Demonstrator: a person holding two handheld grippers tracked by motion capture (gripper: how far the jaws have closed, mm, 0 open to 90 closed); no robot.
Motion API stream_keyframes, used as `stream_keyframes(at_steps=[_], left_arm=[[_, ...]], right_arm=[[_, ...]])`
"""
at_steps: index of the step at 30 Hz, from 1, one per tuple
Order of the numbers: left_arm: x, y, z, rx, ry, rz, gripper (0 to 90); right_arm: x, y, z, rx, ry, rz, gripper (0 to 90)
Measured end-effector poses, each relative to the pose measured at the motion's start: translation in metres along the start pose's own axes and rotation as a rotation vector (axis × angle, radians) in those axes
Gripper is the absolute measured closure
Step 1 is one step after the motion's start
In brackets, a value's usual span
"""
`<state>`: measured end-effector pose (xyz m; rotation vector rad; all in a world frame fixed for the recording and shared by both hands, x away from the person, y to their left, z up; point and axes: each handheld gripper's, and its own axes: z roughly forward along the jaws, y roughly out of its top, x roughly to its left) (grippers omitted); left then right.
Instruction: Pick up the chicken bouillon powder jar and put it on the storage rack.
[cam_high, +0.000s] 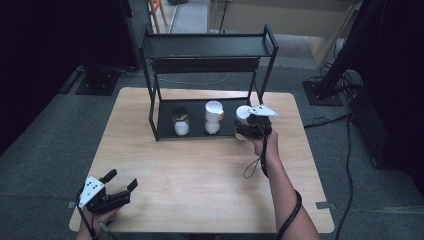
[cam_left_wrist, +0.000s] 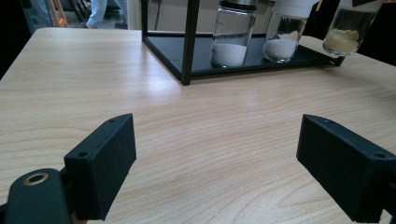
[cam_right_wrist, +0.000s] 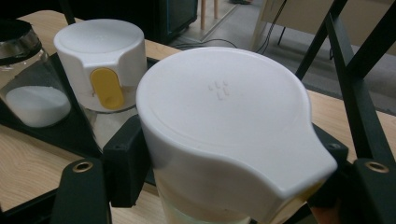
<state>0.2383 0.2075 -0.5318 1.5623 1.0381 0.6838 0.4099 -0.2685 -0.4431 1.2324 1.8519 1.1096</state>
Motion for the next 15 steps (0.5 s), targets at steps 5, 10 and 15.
stream_keyframes(at_steps=[5,10,15], left_arm=[[0.000,0.000,0.000,0.000,0.000,0.000,12.2],[0.000,0.000,0.000,0.000,0.000,-0.003,12.2],[0.001,0.000,0.000,-0.001,0.001,-0.004,12.2]], right_arm=[[0.000,0.003,0.005,0.000,-0.004,0.006,30.3],[-0.002,0.006,0.011,0.000,-0.007,0.016,30.3],[-0.002,0.008,0.020,0.006,-0.014,0.017,30.3]])
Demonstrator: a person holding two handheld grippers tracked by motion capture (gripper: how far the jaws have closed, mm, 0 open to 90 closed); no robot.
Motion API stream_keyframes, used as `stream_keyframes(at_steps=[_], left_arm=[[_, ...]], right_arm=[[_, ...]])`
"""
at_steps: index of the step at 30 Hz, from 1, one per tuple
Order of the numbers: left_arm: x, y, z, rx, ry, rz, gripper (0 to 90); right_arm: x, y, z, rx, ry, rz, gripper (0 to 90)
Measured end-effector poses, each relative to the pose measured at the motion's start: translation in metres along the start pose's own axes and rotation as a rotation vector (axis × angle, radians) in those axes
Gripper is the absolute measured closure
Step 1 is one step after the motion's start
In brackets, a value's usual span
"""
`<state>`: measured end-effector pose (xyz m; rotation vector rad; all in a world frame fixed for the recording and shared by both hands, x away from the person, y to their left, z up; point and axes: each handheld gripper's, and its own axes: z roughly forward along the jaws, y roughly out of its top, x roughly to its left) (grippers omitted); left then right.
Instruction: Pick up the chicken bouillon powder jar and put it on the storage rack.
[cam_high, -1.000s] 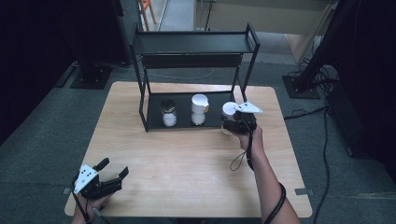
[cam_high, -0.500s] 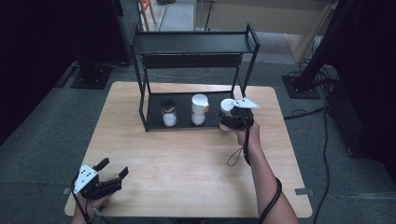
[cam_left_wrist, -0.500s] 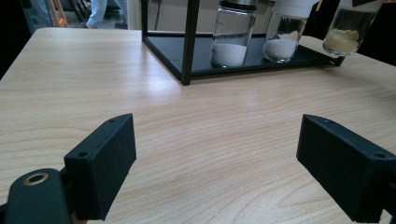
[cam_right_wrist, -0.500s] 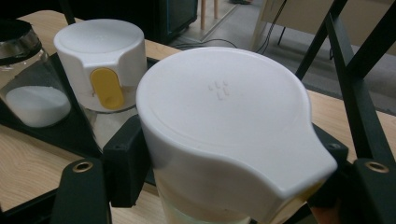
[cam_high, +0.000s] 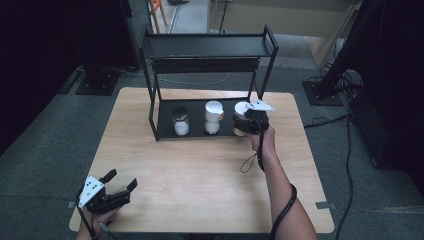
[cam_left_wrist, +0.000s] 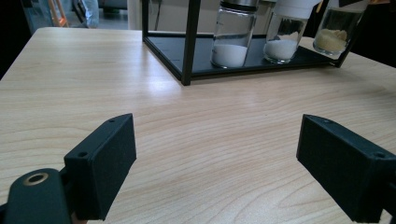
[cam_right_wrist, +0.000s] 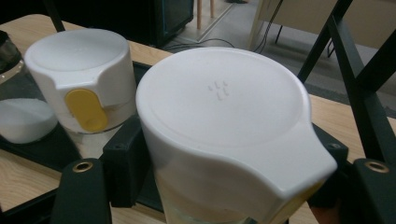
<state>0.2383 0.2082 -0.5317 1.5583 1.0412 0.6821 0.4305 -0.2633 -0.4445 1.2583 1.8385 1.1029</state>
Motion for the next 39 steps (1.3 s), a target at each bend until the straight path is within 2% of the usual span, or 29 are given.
stream_keyframes(at_steps=[7,14,23,31,39], left_arm=[[0.000,0.000,0.000,-0.002,-0.001,-0.005,12.2],[0.001,0.000,0.000,-0.005,0.000,-0.013,12.2],[0.001,0.000,0.000,-0.002,0.000,-0.009,12.2],[0.001,0.000,0.000,-0.003,0.000,-0.007,12.2],[0.000,0.000,0.000,-0.002,-0.002,-0.004,12.2]], right_arm=[[-0.002,-0.001,0.014,0.013,-0.013,0.013,30.3],[-0.006,-0.004,0.022,0.004,-0.033,0.038,30.3],[-0.003,-0.005,0.026,0.004,-0.050,0.020,30.3],[0.003,-0.010,0.031,-0.006,-0.073,0.037,30.3],[0.003,-0.012,0.031,-0.015,-0.075,0.056,30.1]])
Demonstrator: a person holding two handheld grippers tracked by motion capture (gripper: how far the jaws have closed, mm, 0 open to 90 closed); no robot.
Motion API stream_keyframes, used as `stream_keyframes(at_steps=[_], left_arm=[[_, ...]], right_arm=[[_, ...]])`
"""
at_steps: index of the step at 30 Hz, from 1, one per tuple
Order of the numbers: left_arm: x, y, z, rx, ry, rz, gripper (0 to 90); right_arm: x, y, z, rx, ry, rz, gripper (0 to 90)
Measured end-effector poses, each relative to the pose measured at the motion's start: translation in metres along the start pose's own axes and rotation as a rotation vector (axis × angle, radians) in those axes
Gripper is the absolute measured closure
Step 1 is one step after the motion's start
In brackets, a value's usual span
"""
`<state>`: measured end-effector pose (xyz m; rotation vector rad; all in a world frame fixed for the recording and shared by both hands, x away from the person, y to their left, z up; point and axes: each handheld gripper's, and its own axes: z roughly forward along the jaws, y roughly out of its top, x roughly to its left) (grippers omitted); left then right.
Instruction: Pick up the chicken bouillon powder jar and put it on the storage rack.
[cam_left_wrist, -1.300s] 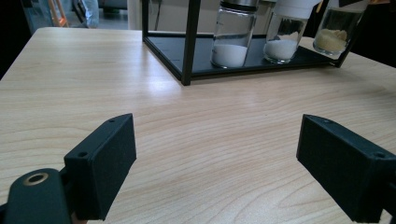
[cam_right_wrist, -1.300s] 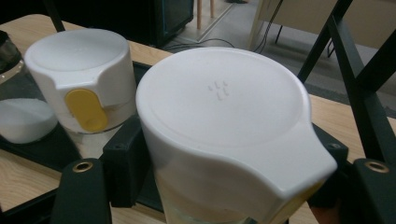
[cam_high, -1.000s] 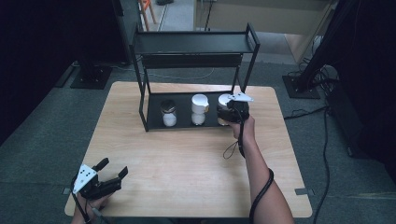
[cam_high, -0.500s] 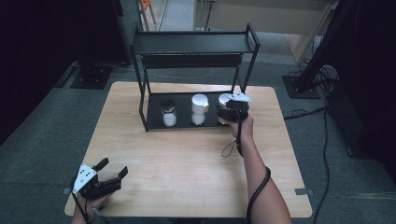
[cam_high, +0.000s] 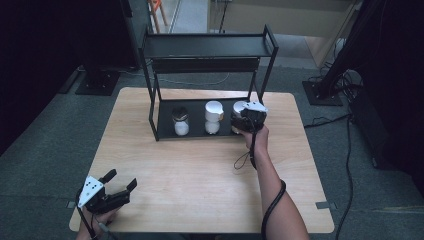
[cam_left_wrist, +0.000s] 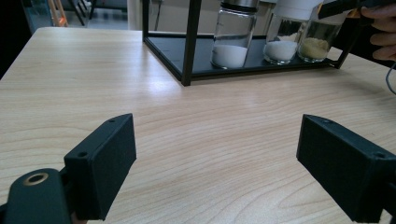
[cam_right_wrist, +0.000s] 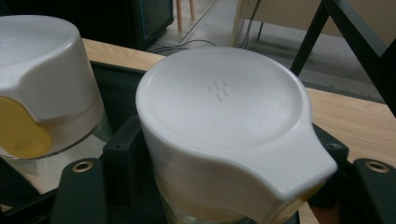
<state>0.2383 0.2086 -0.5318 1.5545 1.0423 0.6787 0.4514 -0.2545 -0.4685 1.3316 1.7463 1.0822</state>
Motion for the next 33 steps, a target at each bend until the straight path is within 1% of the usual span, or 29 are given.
stream_keyframes(at_steps=[1,3,4,5,6,7,8,10,14,19,33], left_arm=[[0.000,0.000,0.000,0.000,0.000,0.001,12.2],[0.000,0.000,0.000,0.000,0.000,0.002,12.2],[0.000,0.000,0.000,0.001,0.000,0.004,12.2],[0.000,0.000,0.000,0.001,0.000,0.005,12.2],[-0.001,0.000,0.000,0.002,0.000,0.006,12.2],[-0.001,0.000,0.000,0.002,-0.001,0.007,12.2],[-0.001,0.000,0.000,0.001,0.000,0.009,12.2],[-0.001,0.000,0.000,0.001,0.000,0.009,12.2],[-0.001,0.000,0.000,0.001,0.000,0.010,12.2],[-0.001,0.000,0.000,0.001,-0.001,0.013,12.2],[-0.002,0.000,0.000,0.004,0.001,0.016,12.2]], right_arm=[[0.000,0.000,0.000,0.001,0.002,-0.002,30.0],[-0.001,0.000,-0.001,0.006,0.009,0.008,28.9],[-0.002,0.000,-0.002,0.003,0.015,0.012,25.6],[0.000,0.001,-0.004,0.002,-0.001,-0.011,21.3],[0.000,0.001,-0.005,0.005,-0.002,-0.022,19.7],[0.000,0.001,-0.005,0.005,-0.002,-0.022,19.7],[0.001,0.002,-0.007,0.006,0.008,-0.025,16.5],[0.002,0.001,-0.009,0.006,0.010,-0.029,14.8],[0.002,-0.001,-0.011,0.008,0.011,-0.033,13.9],[0.003,-0.006,-0.015,0.008,0.024,-0.043,13.7],[0.004,-0.013,-0.031,-0.019,0.055,-0.055,13.8]])
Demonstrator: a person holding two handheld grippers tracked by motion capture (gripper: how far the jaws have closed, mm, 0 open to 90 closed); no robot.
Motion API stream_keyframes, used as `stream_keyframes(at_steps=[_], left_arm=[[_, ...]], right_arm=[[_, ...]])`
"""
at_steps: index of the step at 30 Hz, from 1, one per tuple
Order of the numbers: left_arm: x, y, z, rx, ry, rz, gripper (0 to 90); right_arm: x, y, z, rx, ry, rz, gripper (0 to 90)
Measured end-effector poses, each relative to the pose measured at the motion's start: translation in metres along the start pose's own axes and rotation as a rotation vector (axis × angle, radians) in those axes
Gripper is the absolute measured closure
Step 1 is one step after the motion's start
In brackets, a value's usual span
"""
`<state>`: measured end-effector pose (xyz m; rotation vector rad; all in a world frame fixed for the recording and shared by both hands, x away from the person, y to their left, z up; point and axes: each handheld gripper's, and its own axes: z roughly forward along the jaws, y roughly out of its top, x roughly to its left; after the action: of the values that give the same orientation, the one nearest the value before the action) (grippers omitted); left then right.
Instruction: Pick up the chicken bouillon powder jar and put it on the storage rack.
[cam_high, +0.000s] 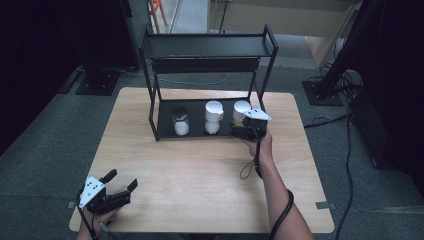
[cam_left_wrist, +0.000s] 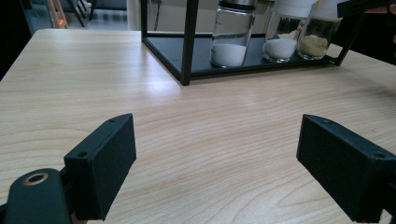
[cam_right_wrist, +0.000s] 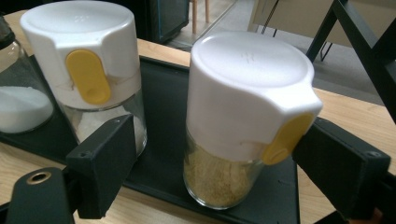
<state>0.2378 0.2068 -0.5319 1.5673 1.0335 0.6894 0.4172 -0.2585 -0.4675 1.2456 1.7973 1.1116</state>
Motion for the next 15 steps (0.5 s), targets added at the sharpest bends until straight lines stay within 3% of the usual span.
stream_keyframes(at_steps=[15], left_arm=[[0.000,0.000,0.000,0.001,0.001,0.001,12.2]], right_arm=[[-0.001,-0.018,-0.018,-0.013,0.045,-0.008,13.7]])
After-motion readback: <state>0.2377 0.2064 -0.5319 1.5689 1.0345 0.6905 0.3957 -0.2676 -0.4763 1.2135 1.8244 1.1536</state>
